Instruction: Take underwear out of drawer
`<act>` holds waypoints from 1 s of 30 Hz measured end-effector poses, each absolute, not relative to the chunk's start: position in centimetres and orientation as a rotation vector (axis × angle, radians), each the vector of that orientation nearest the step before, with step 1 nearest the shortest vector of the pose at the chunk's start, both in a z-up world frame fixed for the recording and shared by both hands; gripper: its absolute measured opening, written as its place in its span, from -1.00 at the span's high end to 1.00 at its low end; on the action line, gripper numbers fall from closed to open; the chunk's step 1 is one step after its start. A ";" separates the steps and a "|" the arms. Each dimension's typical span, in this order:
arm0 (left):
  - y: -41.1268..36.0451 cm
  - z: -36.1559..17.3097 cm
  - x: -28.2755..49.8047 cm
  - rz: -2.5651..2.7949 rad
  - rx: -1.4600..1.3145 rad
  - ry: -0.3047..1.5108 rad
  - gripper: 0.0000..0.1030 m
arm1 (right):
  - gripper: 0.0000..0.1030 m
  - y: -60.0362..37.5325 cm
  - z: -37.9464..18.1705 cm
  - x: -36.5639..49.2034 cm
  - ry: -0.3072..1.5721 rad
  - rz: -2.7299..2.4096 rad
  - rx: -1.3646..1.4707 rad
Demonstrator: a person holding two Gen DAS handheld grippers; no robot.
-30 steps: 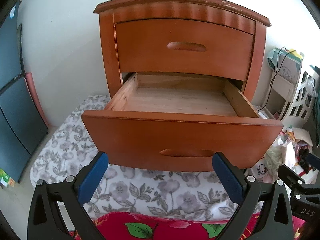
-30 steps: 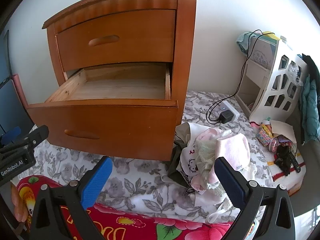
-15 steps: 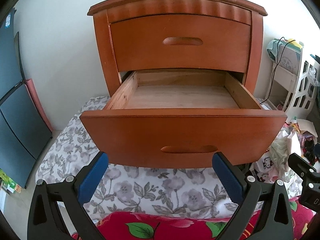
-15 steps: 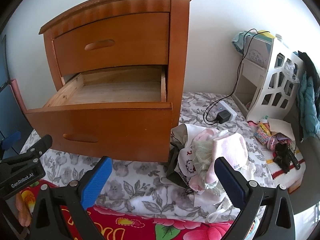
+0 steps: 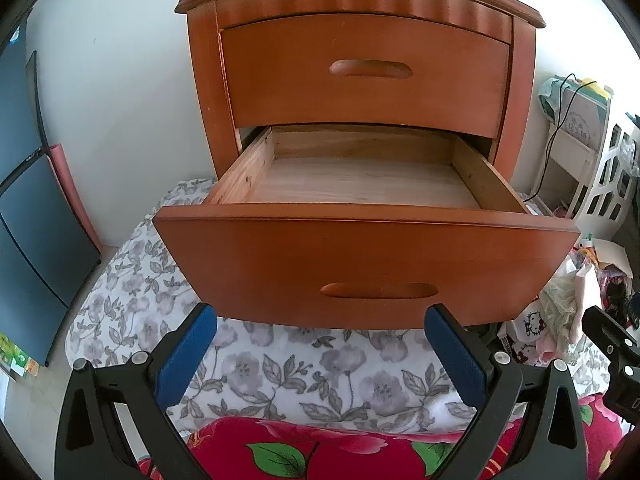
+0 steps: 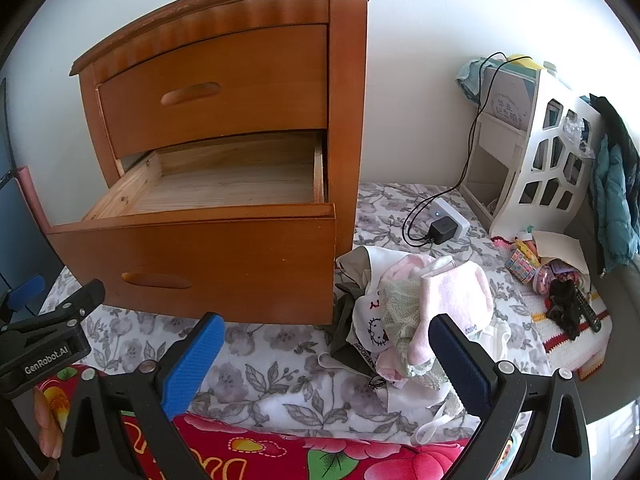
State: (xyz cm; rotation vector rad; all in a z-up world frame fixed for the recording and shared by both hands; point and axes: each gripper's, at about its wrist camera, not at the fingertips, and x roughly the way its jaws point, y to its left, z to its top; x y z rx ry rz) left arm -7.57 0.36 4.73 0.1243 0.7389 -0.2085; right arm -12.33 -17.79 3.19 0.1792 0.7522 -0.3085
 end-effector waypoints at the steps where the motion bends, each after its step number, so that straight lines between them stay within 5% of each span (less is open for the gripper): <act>1: 0.4 4.7 -7.5 -0.208 0.118 0.740 -1.00 | -1.00 -17.8 3.2 -12.3 0.752 -0.310 0.180; 30: 0.9 4.7 -7.3 -0.167 0.100 0.721 -1.00 | -1.00 -17.9 3.3 -12.5 0.749 -0.319 0.181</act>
